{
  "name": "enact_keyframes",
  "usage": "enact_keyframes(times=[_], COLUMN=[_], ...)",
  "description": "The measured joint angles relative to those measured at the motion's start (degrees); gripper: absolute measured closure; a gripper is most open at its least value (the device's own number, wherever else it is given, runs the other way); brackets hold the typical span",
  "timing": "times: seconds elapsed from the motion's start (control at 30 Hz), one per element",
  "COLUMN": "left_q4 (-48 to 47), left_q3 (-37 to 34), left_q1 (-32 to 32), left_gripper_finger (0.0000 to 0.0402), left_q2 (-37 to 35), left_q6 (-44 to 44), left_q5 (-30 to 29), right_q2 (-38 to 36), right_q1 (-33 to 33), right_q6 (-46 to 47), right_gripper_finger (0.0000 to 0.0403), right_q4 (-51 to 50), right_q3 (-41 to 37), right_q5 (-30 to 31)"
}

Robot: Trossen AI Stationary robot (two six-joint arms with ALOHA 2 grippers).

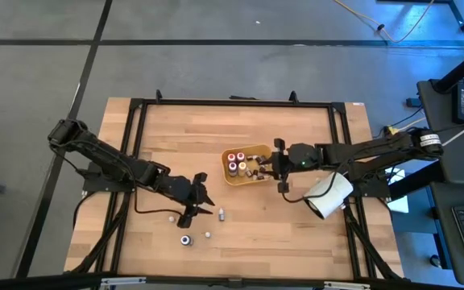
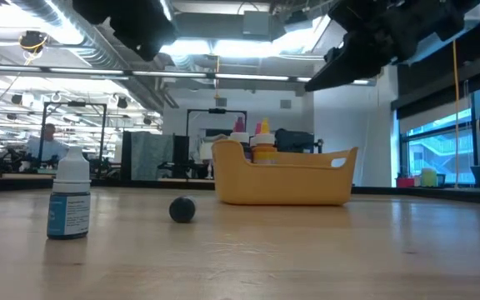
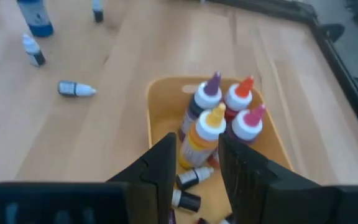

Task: Pick & Place food coloring
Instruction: Put the big blue food coloring bottle into the yellow bin

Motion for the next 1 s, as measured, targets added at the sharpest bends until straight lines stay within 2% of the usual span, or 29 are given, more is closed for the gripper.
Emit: enact_keyframes(times=[0.13,0.33,0.6,0.83,1.0], left_q4=[0.7,0.6,0.6,-1.8,-12.0], left_q3=[0.0,0.0,0.0,4.4,10.5], left_q1=[-0.3,-0.3,0.0,-2.9,-7.9], left_gripper_finger=[0.0238,0.0194,0.0193,0.0193,0.0194], left_q2=[0.0,0.0,0.0,0.1,1.7], left_q6=[0.0,-7.5,-6.1,-4.3,-4.3], left_q5=[-1.6,1.9,1.0,5.9,-0.2], right_q2=[0.6,2.2,3.5,3.5,3.5], right_q1=[0.0,0.0,0.0,0.0,0.0], right_q6=[1.6,1.5,1.2,1.1,1.3], right_gripper_finger=[0.0281,0.0281,0.0281,0.0281,0.0281], right_q4=[0.0,-0.2,-0.4,-0.3,-0.3], right_q3=[-0.2,-0.2,-0.2,-0.2,-0.2], right_q5=[1.4,1.4,2.3,5.3,5.3])
